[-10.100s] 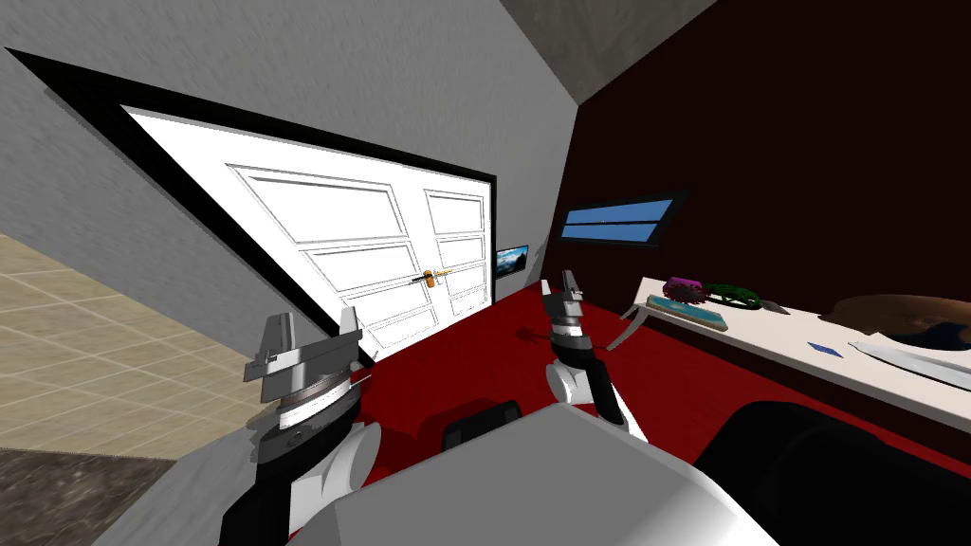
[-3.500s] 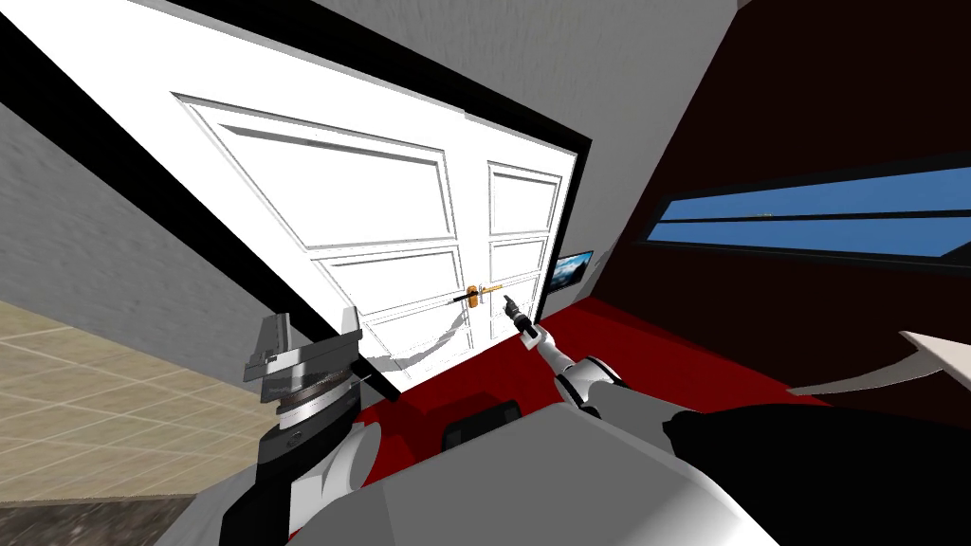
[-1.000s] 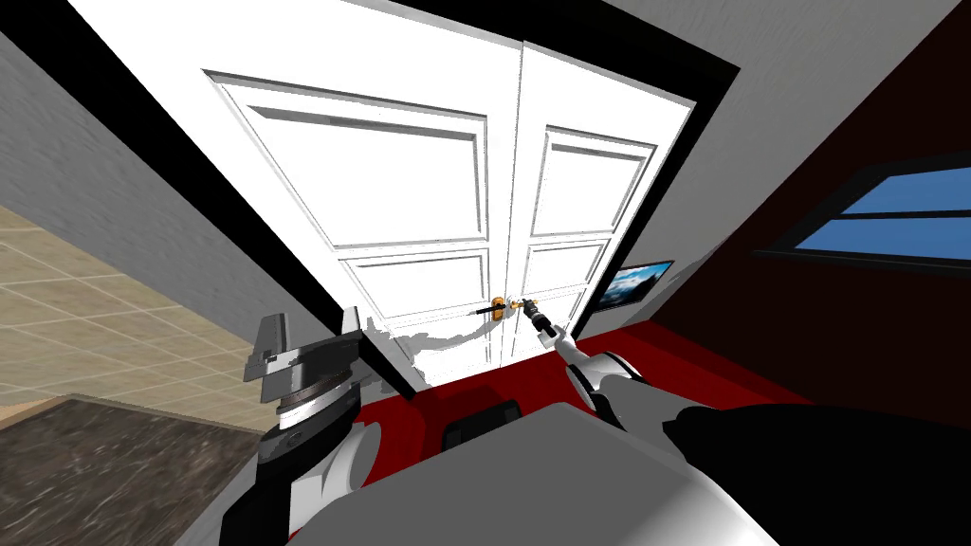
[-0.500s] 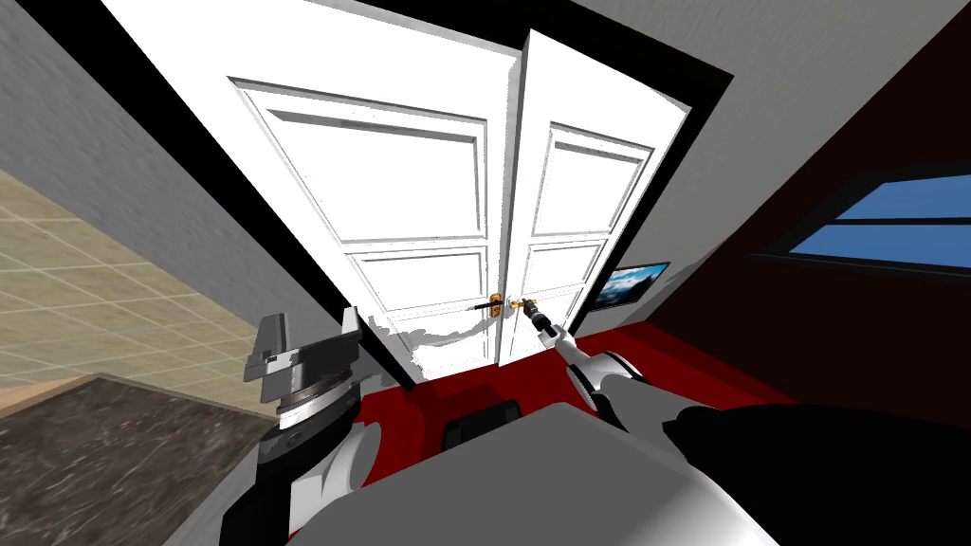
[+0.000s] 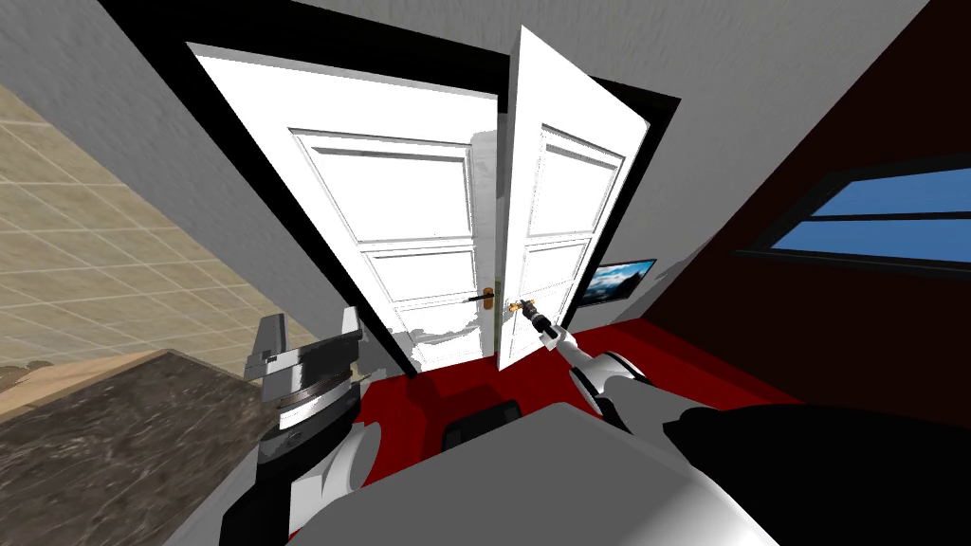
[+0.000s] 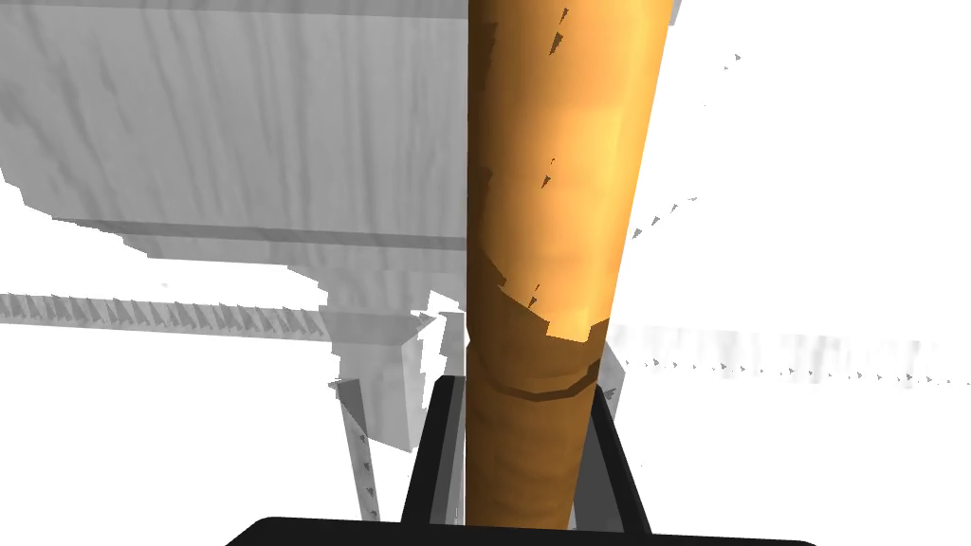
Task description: Pull the door open
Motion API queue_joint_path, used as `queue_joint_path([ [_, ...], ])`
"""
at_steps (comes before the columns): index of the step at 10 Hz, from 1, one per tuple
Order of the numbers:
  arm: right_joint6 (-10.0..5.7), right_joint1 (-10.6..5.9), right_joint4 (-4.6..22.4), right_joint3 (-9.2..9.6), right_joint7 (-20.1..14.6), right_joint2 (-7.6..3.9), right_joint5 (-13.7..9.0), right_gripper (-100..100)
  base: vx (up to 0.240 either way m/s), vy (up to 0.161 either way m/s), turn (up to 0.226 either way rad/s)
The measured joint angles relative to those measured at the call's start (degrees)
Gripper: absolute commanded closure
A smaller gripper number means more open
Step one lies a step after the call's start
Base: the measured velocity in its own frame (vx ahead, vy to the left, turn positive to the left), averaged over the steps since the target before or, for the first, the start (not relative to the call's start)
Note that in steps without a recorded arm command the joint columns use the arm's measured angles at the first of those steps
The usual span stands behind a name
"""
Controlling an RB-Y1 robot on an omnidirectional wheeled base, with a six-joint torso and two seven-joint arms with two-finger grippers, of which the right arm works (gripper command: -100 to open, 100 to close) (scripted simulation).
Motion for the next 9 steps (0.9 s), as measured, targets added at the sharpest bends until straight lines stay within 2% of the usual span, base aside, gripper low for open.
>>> queue_joint_path([
  [1,0.2,0.51,-1.5,1.01,-1.2,-0.26,0.6,100,-0.17,-0.153,0.083],
  [2,-0.9,-0.24,-0.3,1.82,-1.9,0.01,1.1,100,-0.14,-0.128,0.094],
  [4,-1.13,-0.13,-0.9,2.8,-2.6,0.23,1.7,100,-0.1,-0.068,0.049],
  [5,-2.07,-0.03,-0.8,3.29,-3.4,-0.49,2.1,100,-0.189,-0.097,0.074],
  [8,-4.14,1.5,-3.0,5.01,-6.5,-2.16,3.5,100,-0.153,-0.111,0.052],
  [9,-5.35,1.18,-1.8,5.48,-6.9,-2.23,3.9,100,-0.157,-0.099,0.056],
])
